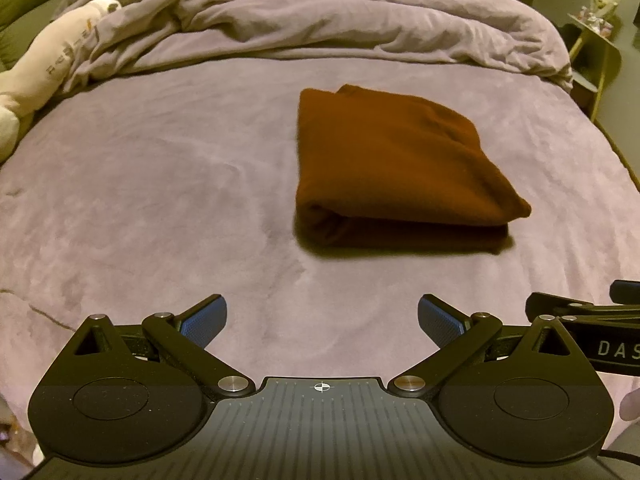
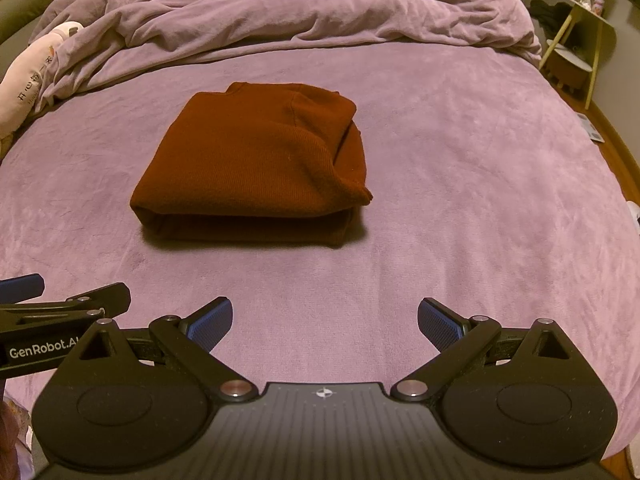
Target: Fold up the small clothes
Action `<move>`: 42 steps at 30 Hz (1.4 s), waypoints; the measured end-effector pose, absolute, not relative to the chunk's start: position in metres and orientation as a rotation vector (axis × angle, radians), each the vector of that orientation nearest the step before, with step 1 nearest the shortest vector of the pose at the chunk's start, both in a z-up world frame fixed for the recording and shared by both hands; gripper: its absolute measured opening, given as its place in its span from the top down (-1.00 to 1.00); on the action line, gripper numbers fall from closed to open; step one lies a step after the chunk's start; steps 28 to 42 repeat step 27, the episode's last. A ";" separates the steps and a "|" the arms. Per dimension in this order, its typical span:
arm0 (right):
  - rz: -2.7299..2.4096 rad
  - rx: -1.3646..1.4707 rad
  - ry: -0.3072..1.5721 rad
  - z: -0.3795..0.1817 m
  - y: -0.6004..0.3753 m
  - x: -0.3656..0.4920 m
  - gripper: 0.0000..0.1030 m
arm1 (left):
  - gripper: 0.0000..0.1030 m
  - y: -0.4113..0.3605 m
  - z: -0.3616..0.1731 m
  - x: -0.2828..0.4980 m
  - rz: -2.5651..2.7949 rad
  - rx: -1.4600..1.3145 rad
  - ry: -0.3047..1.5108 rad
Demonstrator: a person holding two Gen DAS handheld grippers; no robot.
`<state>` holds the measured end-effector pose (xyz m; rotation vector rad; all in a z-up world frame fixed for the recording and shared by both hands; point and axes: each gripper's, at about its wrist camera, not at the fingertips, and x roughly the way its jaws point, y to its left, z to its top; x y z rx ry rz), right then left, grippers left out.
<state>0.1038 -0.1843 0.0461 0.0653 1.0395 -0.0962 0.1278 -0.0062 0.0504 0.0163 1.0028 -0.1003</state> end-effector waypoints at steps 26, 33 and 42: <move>-0.099 0.050 1.041 0.048 -0.187 0.103 -0.92 | -1.00 -0.011 0.048 0.126 -0.089 0.070 1.003; -0.100 0.049 1.040 0.049 -0.187 0.103 -0.92 | -1.00 -0.012 0.047 0.125 -0.089 0.074 1.002; -0.100 0.049 1.040 0.049 -0.187 0.103 -0.92 | -1.00 -0.012 0.047 0.125 -0.089 0.074 1.002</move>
